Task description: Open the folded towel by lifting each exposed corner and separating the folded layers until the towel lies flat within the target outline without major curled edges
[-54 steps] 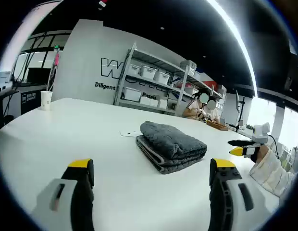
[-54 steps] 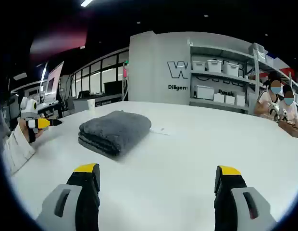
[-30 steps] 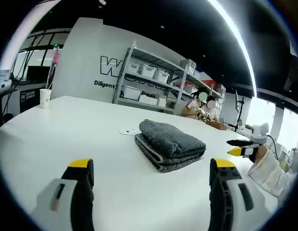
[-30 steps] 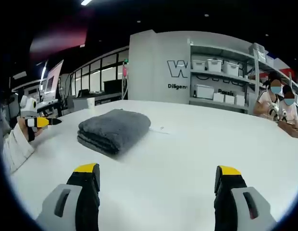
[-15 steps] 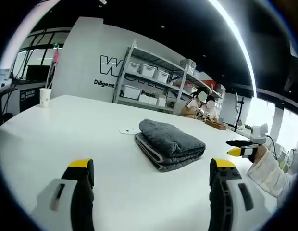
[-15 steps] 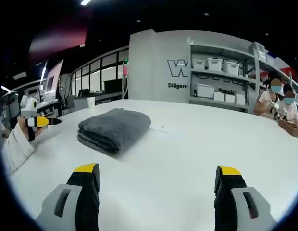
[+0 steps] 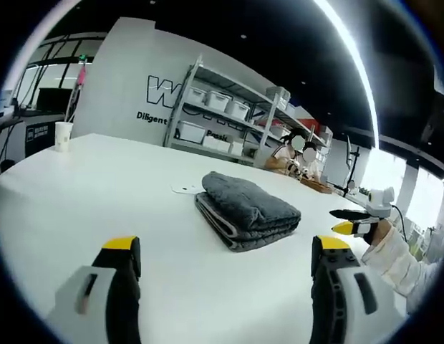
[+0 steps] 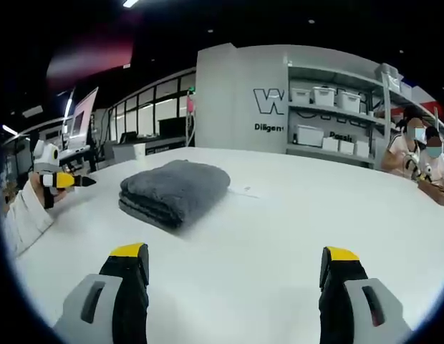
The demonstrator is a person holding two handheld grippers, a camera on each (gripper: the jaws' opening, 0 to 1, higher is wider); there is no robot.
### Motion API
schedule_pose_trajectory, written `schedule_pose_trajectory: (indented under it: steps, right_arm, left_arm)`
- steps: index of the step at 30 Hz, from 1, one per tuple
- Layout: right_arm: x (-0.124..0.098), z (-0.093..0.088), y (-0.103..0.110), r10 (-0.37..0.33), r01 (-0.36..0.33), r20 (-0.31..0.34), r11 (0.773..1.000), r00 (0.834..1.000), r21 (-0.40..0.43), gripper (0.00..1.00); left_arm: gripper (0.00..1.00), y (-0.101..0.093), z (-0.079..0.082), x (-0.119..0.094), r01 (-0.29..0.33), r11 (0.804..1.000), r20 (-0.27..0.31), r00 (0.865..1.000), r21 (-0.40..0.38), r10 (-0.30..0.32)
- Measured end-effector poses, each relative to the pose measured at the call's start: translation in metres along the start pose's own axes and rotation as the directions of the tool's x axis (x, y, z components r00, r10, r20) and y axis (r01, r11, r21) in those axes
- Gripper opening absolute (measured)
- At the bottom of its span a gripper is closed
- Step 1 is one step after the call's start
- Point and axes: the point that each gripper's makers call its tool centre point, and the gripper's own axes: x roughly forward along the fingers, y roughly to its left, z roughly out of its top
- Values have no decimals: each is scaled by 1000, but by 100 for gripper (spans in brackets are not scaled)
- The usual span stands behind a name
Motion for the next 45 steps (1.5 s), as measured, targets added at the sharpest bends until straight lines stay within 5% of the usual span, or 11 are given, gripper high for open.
schedule_pose_trajectory:
  steps: [45]
  right_arm:
    - [0, 11, 8, -22, 24, 42, 998, 999, -49, 96]
  left_arm:
    - [96, -10, -12, 2, 39, 999, -76, 996, 34, -36]
